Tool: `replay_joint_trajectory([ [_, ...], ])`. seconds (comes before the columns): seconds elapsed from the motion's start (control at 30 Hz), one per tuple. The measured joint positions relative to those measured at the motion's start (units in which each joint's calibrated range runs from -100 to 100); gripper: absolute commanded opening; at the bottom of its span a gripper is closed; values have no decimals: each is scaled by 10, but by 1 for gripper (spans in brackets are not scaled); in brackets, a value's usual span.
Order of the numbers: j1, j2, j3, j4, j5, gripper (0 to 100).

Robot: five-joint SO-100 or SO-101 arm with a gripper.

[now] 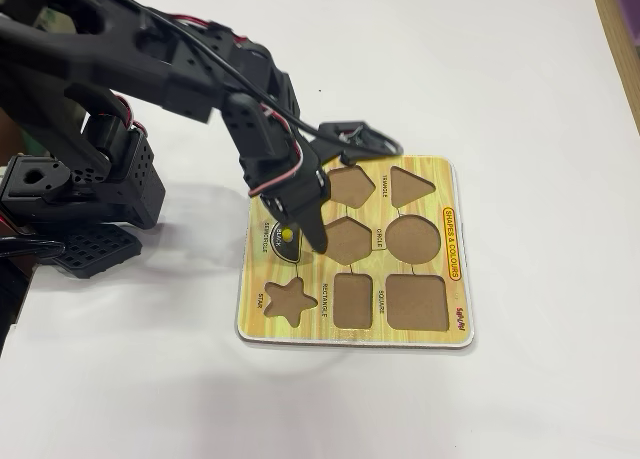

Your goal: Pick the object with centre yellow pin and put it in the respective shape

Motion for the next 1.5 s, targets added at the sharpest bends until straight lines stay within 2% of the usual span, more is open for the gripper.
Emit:
replay_joint_trajectory([
  [0.47, 0, -135, 0, 0, -5, 21],
  [0.7, 0, -185, 1, 0, -84, 21],
  [1.17, 0, -284, 8, 0, -183, 21],
  [1.5, 0, -434, 142, 1, -246, 21],
])
